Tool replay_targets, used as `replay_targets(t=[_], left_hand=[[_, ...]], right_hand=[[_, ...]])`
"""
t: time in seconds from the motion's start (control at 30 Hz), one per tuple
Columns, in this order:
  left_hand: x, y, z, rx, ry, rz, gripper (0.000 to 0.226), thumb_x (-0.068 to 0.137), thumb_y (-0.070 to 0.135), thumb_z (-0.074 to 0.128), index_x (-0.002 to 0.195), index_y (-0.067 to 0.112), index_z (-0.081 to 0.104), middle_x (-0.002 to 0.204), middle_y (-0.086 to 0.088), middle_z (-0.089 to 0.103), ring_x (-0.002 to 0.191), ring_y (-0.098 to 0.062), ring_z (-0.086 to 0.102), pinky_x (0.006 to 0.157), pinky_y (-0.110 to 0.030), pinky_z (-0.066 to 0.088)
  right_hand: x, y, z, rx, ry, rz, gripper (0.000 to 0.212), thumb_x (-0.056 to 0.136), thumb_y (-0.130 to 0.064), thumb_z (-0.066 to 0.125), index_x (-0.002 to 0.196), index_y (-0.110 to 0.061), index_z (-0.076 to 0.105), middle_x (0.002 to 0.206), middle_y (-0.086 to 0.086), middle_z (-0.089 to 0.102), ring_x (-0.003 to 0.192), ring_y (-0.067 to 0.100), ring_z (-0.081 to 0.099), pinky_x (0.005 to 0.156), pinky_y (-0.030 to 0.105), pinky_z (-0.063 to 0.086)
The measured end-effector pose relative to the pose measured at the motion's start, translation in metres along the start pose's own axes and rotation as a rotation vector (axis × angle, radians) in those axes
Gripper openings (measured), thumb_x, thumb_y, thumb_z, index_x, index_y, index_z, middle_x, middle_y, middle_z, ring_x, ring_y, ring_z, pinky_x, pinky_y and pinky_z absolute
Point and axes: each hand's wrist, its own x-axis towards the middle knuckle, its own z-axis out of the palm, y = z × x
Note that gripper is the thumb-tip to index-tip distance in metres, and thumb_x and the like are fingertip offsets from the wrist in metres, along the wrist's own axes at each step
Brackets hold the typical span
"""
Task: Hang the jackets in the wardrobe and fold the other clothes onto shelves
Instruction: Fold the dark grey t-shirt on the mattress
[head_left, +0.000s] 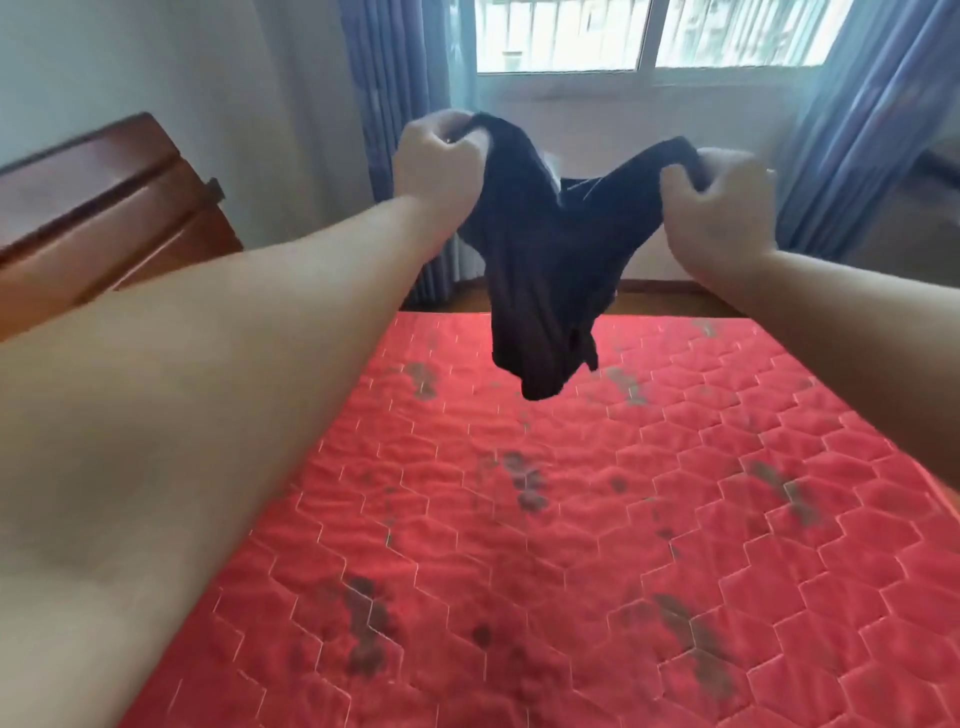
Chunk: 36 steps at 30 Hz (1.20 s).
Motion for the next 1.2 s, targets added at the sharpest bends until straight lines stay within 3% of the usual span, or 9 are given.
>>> replay_targets(t=[0.1, 0.2, 0.47, 0.6, 0.7, 0.87, 1.0, 1.1, 1.2], left_hand=[[-0.043, -0.036, -0.015, 0.364, -0.209, 0.111, 0.013, 0.08, 0.028, 0.061, 0.075, 0.021, 0.071, 0.065, 0.008, 0.064, 0.07, -0.011, 0.061, 0.07, -0.029, 0.052], [-0.099, -0.099, -0.023, 0.638, -0.482, 0.101, 0.017, 0.085, 0.031, 0.067, 0.073, 0.02, 0.071, 0.059, 0.009, 0.057, 0.068, -0.016, 0.06, 0.061, -0.025, 0.039], [-0.286, -0.305, 0.01, 0.949, -0.869, -0.018, 0.024, 0.091, 0.033, 0.06, 0.111, 0.026, 0.071, 0.112, -0.005, 0.067, 0.107, -0.029, 0.061, 0.084, -0.032, 0.046], [-0.407, -0.384, 0.011, 1.191, -1.052, -0.074, 0.024, 0.095, 0.029, 0.049, 0.112, 0.027, 0.065, 0.117, 0.003, 0.06, 0.116, -0.021, 0.056, 0.097, -0.039, 0.037], [-0.487, -0.411, 0.003, 1.294, -1.141, -0.107, 0.024, 0.096, 0.027, 0.045, 0.11, 0.025, 0.064, 0.116, 0.002, 0.061, 0.113, -0.023, 0.058, 0.09, -0.037, 0.034], [-0.555, -0.417, -0.011, 1.332, -1.284, -0.15, 0.023, 0.095, 0.028, 0.046, 0.108, 0.025, 0.065, 0.112, 0.001, 0.06, 0.11, -0.024, 0.056, 0.081, -0.035, 0.033], [-0.579, -0.413, -0.021, 1.296, -1.27, -0.051, 0.012, 0.066, 0.027, 0.078, 0.076, 0.029, 0.07, 0.076, 0.006, 0.061, 0.076, -0.019, 0.06, 0.063, -0.031, 0.024], [-0.609, -0.42, -0.036, 1.333, -1.272, -0.111, 0.027, 0.089, 0.014, 0.049, 0.106, 0.025, 0.066, 0.108, 0.002, 0.061, 0.107, -0.023, 0.055, 0.073, -0.035, 0.023], [-0.628, -0.42, -0.054, 1.269, -1.36, -0.189, 0.03, 0.089, 0.017, 0.046, 0.113, 0.027, 0.062, 0.117, 0.002, 0.061, 0.114, -0.024, 0.055, 0.082, -0.034, 0.034]], right_hand=[[-0.044, 0.03, -0.023, -0.3, -0.149, -0.098, 0.033, 0.082, -0.033, 0.044, 0.068, -0.006, 0.056, 0.07, 0.01, 0.049, 0.07, 0.032, 0.05, 0.062, 0.035, 0.035], [-0.108, 0.076, -0.035, -0.554, -0.392, -0.087, 0.038, 0.086, -0.039, 0.045, 0.076, -0.009, 0.067, 0.081, 0.012, 0.061, 0.081, 0.038, 0.06, 0.067, 0.037, 0.044], [-0.348, 0.197, 0.031, -0.81, -0.93, 0.099, 0.029, 0.091, -0.041, 0.047, 0.093, -0.019, 0.066, 0.105, 0.002, 0.066, 0.098, 0.029, 0.065, 0.076, 0.035, 0.049], [-0.475, 0.234, 0.052, -0.922, -1.245, 0.063, 0.026, 0.092, -0.031, 0.044, 0.106, -0.021, 0.064, 0.115, 0.0, 0.066, 0.107, 0.025, 0.064, 0.082, 0.031, 0.046], [-0.547, 0.246, 0.049, -0.973, -1.451, 0.026, 0.024, 0.09, -0.02, 0.046, 0.106, -0.023, 0.064, 0.115, -0.001, 0.067, 0.109, 0.023, 0.063, 0.078, 0.031, 0.037], [-0.619, 0.254, 0.036, -0.935, -1.576, -0.023, 0.029, 0.087, -0.015, 0.044, 0.107, -0.023, 0.064, 0.114, 0.0, 0.067, 0.107, 0.023, 0.064, 0.075, 0.035, 0.03], [-0.645, 0.249, 0.024, -0.898, -1.6, -0.075, 0.03, 0.089, -0.017, 0.043, 0.11, -0.021, 0.063, 0.116, 0.002, 0.064, 0.109, 0.026, 0.062, 0.081, 0.035, 0.036], [-0.663, 0.239, 0.013, -0.934, -1.662, -0.026, 0.03, 0.087, -0.015, 0.045, 0.109, -0.021, 0.064, 0.117, 0.001, 0.065, 0.111, 0.025, 0.062, 0.081, 0.033, 0.038], [-0.682, 0.23, 0.0, -0.958, -1.691, 0.078, 0.032, 0.085, -0.019, 0.046, 0.111, -0.02, 0.065, 0.12, 0.001, 0.066, 0.113, 0.024, 0.063, 0.086, 0.03, 0.045]])
